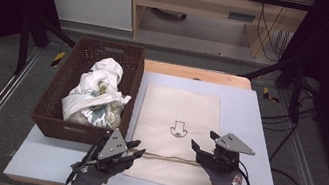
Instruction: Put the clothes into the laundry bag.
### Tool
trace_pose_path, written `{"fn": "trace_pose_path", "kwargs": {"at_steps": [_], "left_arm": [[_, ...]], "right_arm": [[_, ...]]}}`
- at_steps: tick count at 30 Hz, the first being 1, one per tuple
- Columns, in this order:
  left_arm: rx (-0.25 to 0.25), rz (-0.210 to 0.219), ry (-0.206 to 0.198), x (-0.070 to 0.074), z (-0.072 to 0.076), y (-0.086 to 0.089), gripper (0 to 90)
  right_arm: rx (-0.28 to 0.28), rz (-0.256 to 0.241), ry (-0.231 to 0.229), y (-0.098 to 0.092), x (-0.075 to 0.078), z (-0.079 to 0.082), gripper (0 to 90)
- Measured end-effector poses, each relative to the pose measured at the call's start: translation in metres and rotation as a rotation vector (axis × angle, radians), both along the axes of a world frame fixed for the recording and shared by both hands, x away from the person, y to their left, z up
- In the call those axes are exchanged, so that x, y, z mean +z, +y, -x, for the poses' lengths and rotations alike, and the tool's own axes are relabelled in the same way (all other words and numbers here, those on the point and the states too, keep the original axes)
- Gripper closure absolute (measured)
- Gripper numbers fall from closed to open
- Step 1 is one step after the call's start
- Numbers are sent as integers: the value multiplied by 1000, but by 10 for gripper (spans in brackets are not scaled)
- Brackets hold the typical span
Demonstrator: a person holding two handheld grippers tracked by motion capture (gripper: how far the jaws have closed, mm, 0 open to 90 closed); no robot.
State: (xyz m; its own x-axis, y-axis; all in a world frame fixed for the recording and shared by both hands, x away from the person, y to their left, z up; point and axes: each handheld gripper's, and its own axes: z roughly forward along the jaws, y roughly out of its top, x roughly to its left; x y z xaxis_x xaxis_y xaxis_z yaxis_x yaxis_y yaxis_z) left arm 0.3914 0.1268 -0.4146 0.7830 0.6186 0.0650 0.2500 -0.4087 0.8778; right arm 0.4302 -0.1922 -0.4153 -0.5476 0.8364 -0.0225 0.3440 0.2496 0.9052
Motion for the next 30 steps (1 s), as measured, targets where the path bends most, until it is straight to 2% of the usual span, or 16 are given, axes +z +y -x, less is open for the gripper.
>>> {"fn": "trace_pose_path", "kwargs": {"at_steps": [5,9,14,19,24,26,30], "left_arm": [[-30,-50,44,-17,-2,-13,750],[-47,-88,76,-31,-4,-24,807],[-64,-127,115,-47,-6,-33,850],[-79,-158,138,-57,-7,-39,875],[-85,-172,155,-64,-9,-41,882],[-86,-180,157,-67,-9,-42,882],[-84,-174,153,-69,-9,-42,883]], "right_arm": [[34,7,28,9,-9,-3,335],[63,19,68,17,-18,-6,389],[102,60,110,31,-33,-10,436],[150,115,154,47,-48,-12,500],[174,157,201,55,-60,-13,589],[177,171,206,56,-61,-13,607],[206,204,229,58,-64,-12,709]]}}
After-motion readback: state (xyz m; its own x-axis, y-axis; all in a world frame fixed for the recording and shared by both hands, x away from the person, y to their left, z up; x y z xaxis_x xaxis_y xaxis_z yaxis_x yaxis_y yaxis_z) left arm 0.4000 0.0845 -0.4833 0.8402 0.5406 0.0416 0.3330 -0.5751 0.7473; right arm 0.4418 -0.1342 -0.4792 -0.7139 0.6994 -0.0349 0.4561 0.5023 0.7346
